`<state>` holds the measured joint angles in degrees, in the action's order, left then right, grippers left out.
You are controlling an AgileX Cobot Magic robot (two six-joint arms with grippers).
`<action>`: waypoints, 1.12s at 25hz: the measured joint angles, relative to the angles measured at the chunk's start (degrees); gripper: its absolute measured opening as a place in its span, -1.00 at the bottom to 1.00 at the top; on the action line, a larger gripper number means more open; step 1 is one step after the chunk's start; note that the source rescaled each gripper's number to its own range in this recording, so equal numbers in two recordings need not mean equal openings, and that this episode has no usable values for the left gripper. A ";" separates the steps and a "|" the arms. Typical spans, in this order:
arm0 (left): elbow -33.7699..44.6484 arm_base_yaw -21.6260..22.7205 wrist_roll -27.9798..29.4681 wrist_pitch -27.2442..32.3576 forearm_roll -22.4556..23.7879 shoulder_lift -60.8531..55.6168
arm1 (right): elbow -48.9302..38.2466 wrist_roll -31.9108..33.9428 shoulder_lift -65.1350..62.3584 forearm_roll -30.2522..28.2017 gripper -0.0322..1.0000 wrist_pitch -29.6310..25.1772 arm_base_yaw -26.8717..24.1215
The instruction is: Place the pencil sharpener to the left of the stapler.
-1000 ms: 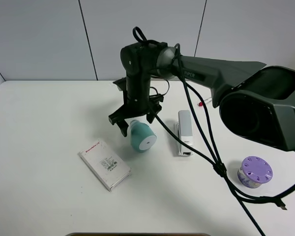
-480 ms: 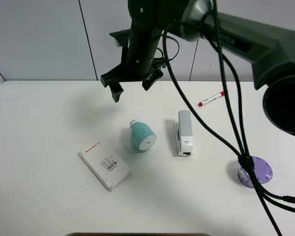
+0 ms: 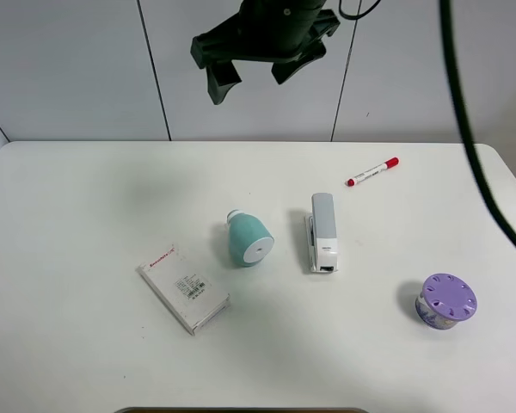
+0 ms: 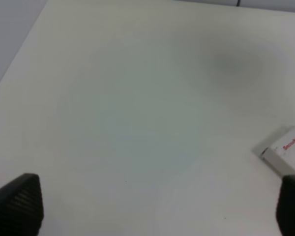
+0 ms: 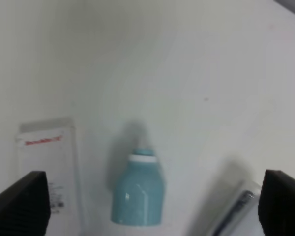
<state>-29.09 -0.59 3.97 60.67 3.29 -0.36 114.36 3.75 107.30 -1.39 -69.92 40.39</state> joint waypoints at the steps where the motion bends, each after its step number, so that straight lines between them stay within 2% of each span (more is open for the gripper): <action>1: 0.00 0.00 0.00 0.00 0.00 0.00 | -1.51 0.00 -1.60 -0.89 0.39 0.00 0.00; 11: 0.00 0.00 0.00 0.00 0.00 0.00 | -21.91 0.00 -18.76 -2.52 0.39 -0.06 0.00; 20: 0.00 0.00 0.00 0.00 0.00 0.00 | -36.36 0.41 -35.91 -5.31 0.39 -0.06 0.00; 28: 0.00 0.00 0.00 0.00 0.00 0.00 | -49.39 3.15 -51.22 -5.53 0.39 -0.11 0.00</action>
<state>-29.09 -0.59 3.97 60.67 3.29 -0.36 64.97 6.91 56.08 -6.91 -70.03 40.39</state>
